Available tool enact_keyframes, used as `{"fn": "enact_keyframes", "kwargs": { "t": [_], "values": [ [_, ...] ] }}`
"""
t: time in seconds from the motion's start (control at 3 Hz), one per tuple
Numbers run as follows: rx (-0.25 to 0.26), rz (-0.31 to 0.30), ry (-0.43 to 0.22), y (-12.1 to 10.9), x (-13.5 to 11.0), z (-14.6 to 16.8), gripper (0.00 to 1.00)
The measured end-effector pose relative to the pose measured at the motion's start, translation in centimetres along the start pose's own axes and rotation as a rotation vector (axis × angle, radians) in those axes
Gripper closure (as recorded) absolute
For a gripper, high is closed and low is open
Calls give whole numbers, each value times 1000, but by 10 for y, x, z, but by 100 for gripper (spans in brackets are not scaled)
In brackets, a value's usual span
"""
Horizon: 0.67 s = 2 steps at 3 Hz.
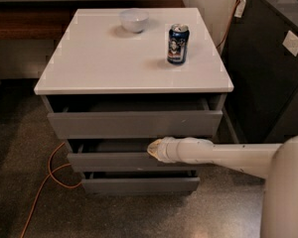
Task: Open middle drawer
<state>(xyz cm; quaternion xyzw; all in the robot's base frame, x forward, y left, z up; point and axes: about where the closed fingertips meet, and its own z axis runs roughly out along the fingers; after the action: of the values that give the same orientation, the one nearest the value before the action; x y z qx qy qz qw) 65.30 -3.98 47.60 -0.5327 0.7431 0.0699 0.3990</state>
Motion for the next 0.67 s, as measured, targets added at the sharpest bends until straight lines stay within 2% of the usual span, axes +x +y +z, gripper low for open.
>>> {"fn": "enact_keyframes", "kwargs": {
  "t": [0.33,0.67],
  "values": [
    [70,-91,37,2,-3,5,100],
    [103,-141,61,4,-2,10,100]
  ]
}}
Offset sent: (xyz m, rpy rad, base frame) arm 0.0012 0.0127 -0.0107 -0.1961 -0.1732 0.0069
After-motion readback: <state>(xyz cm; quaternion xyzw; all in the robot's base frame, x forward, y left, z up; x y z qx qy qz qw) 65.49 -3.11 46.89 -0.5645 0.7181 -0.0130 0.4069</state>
